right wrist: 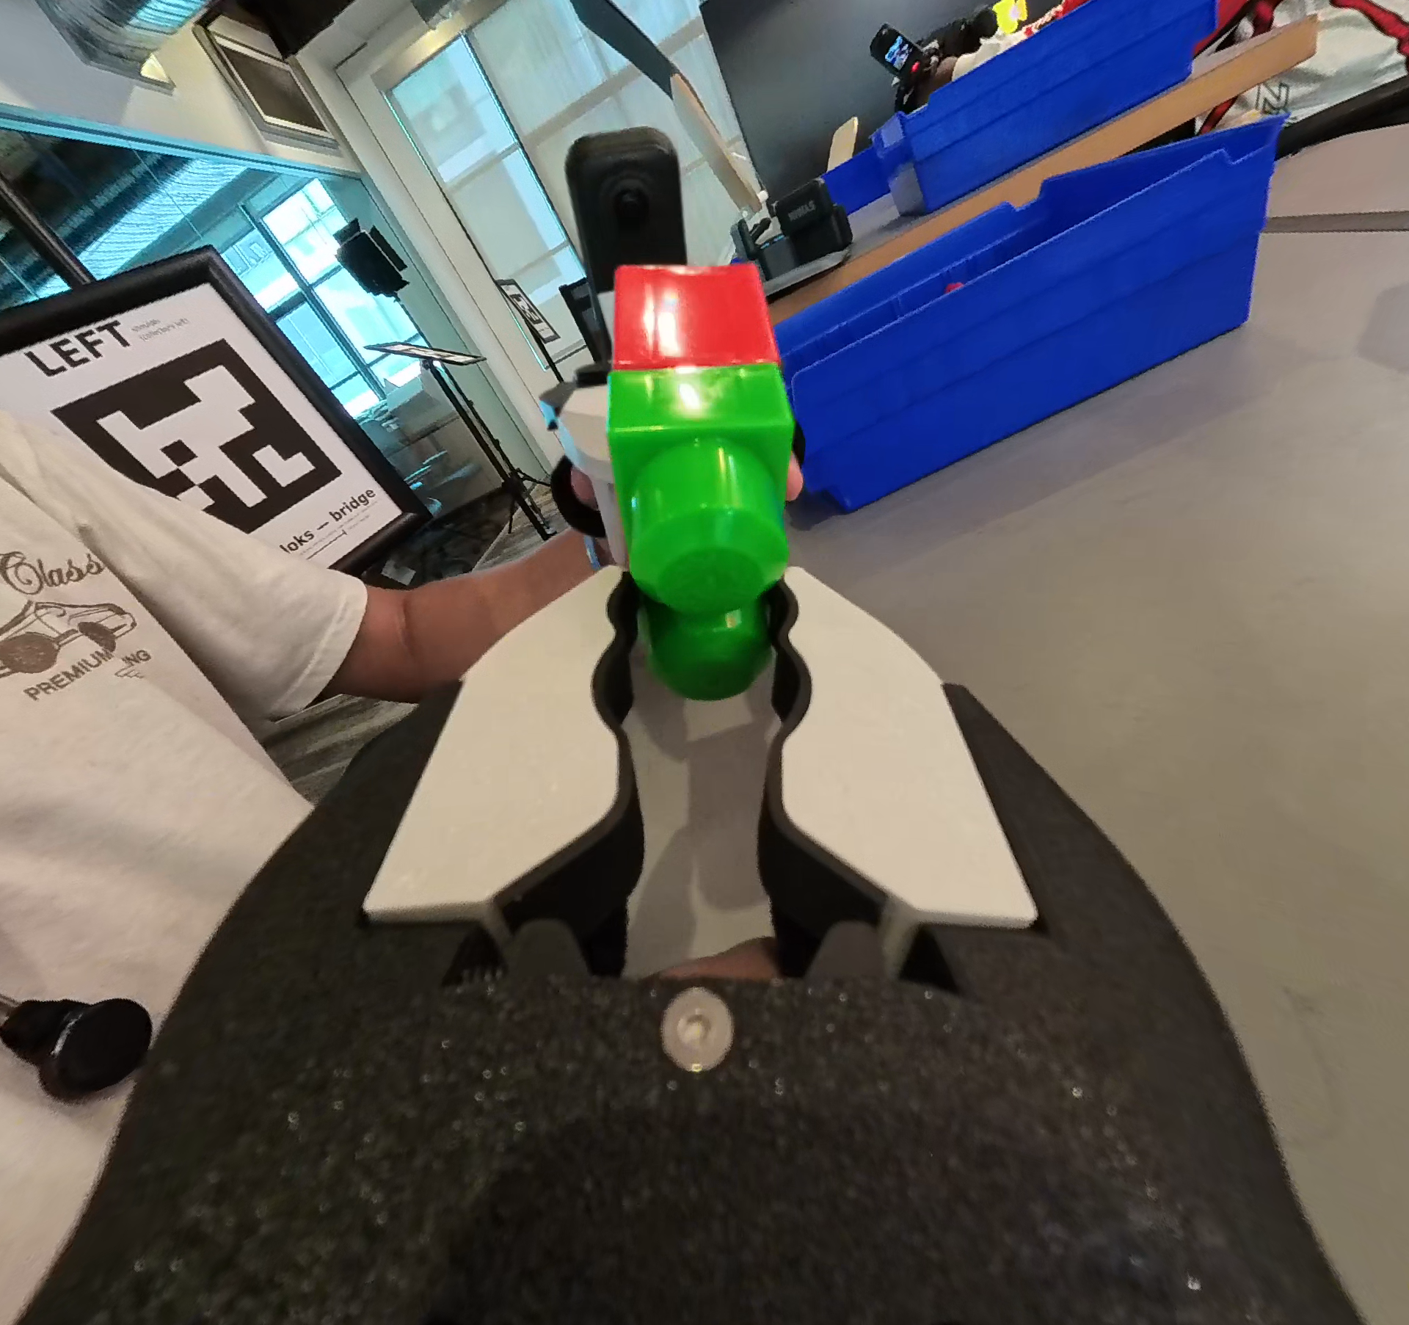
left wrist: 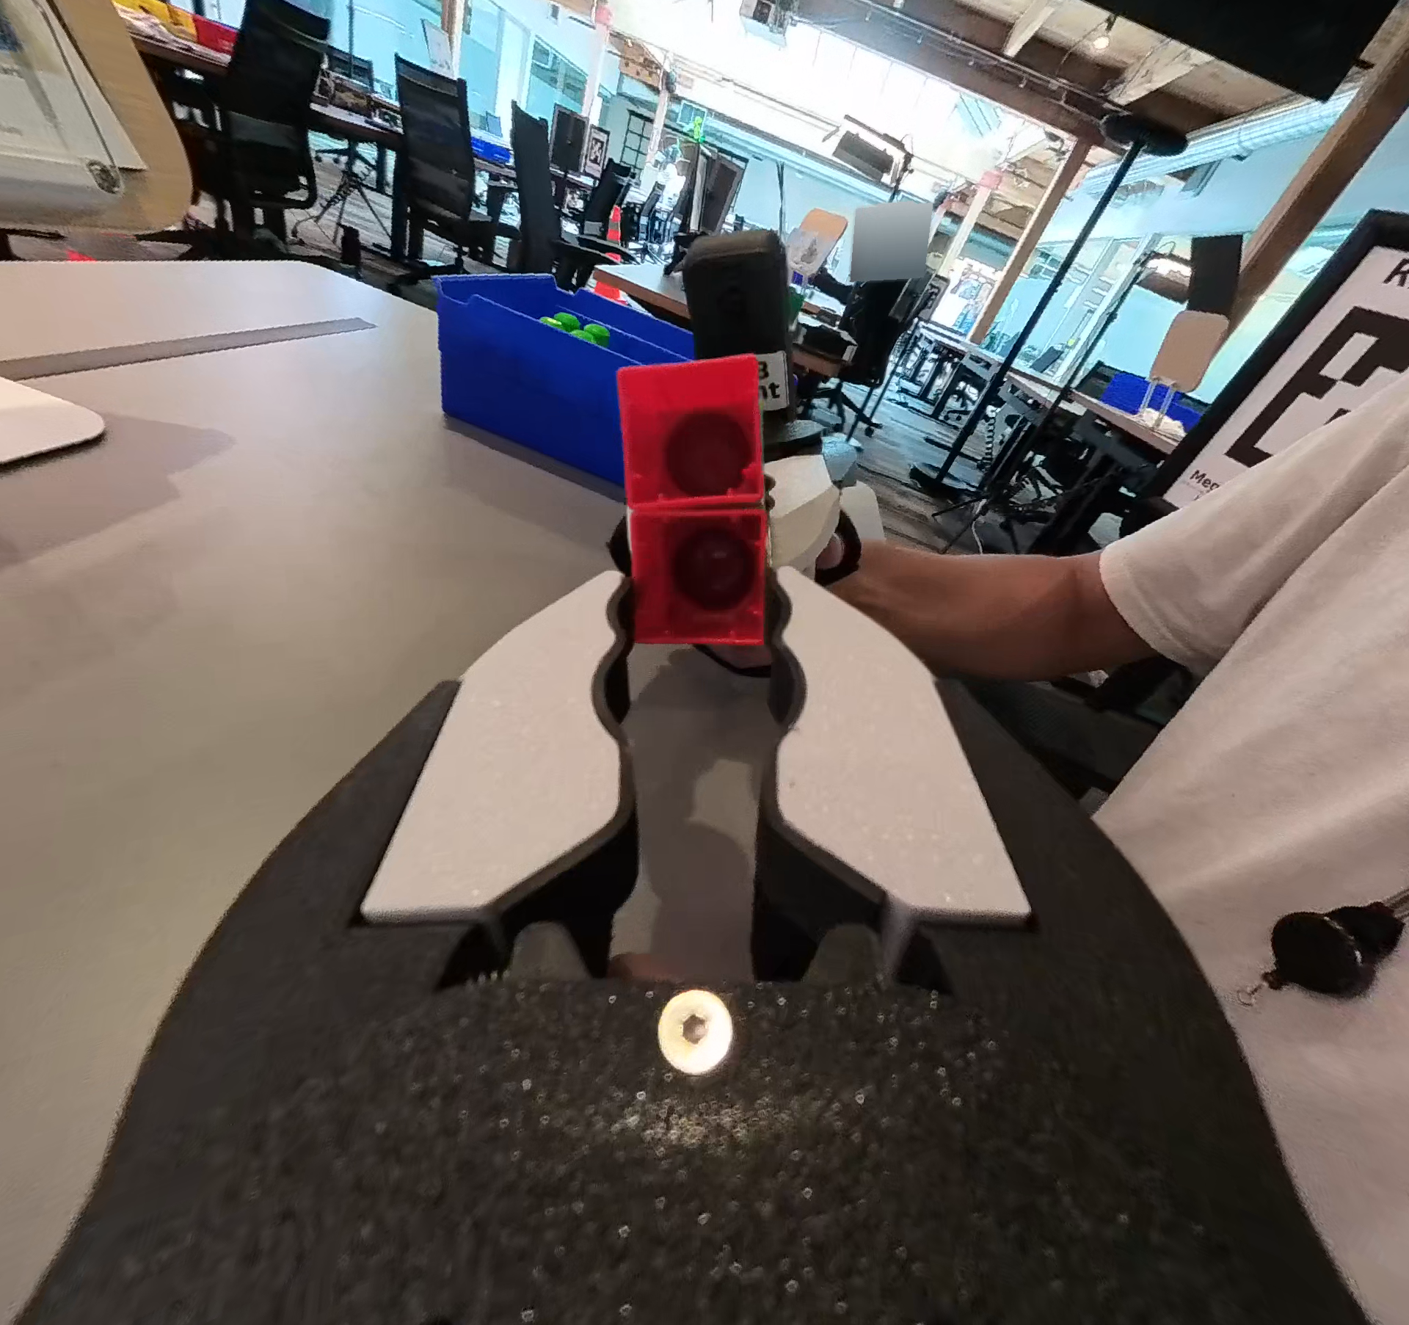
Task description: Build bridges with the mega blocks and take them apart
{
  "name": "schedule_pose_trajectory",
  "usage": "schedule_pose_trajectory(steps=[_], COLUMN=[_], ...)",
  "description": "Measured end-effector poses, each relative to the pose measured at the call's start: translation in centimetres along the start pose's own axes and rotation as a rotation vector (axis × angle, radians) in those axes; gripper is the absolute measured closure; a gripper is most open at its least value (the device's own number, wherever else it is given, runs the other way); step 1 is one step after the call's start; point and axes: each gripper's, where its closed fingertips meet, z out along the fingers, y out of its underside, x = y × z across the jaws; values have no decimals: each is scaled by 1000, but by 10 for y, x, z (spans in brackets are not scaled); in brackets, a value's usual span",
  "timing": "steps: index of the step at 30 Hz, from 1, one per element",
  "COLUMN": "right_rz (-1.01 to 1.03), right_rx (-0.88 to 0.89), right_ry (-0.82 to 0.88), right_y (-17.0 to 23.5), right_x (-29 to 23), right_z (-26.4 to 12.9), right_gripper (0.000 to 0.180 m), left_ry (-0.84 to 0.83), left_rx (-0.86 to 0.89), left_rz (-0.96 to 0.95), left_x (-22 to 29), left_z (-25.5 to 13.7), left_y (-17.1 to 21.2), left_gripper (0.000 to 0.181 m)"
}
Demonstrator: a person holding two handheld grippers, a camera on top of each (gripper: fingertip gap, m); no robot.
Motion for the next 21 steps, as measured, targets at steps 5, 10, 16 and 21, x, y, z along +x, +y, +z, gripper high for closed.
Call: schedule_pose_trajectory(steps=[5, 10, 16, 21], right_rz=[3, -5, -4, 69], right_rx=[3, 0, 12, 52], right_ry=[1, 6, 25, 43], right_y=[0, 0, -2, -7], right_x=[-1, 0, 3, 10], right_z=[-1, -2, -6, -6], right_gripper=[146, 147, 147, 146], left_ry=[-8, 2, 10, 3], left_rx=[-25, 0, 21, 91], left_rz=[34, 17, -19, -135], left_x=[1, -1, -4, -13], left_z=[0, 2, 6, 7], left_y=[3, 5, 9, 1], left_gripper=[150, 150, 150, 150])
